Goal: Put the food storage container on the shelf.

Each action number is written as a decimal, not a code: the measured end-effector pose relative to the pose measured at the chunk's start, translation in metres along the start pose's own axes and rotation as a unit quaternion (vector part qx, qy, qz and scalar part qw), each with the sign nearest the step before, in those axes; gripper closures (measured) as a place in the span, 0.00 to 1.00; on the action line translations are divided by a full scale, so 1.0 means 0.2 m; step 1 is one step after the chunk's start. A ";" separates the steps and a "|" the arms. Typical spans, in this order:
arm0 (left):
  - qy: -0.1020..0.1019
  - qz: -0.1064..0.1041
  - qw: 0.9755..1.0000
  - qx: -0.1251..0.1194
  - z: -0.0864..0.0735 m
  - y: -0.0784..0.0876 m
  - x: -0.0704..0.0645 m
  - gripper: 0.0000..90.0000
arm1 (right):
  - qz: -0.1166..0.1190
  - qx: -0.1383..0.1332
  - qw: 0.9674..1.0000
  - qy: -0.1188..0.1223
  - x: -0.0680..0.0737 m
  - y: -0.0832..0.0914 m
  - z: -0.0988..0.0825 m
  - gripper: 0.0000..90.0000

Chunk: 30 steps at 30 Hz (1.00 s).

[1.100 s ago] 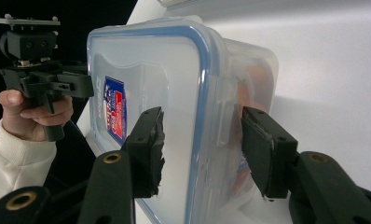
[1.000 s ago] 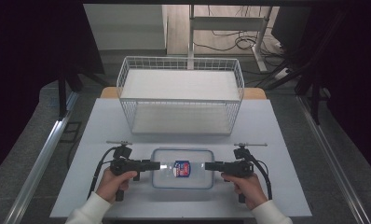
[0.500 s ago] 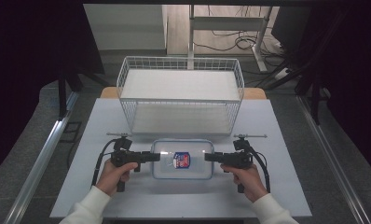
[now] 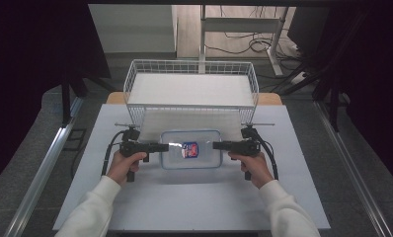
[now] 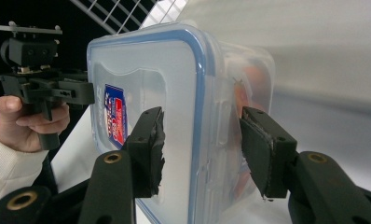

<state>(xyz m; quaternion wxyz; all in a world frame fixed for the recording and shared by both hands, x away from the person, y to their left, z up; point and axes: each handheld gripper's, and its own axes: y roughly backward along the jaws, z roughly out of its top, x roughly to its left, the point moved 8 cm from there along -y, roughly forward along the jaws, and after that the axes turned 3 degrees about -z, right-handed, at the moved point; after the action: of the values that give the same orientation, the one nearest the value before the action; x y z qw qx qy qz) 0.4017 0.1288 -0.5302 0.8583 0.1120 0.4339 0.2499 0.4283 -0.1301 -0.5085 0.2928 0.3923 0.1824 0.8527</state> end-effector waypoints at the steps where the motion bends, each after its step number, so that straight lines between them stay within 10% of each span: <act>1: 0.001 -0.001 1.000 0.000 0.01 -0.01 0.02 0.55 | -0.001 -0.002 1.000 0.001 -0.01 -0.01 0.02 0.55; 30: 0.060 -0.005 0.997 -0.044 0.08 -0.13 0.18 0.53 | -0.038 -0.042 0.997 -0.057 -0.16 -0.15 0.05 0.49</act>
<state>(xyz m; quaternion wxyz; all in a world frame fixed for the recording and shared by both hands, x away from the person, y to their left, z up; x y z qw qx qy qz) 0.4410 0.1263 -0.5548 0.8360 0.0563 0.4738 0.2709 0.4630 -0.1281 -0.5367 0.3510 0.4204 0.1442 0.8242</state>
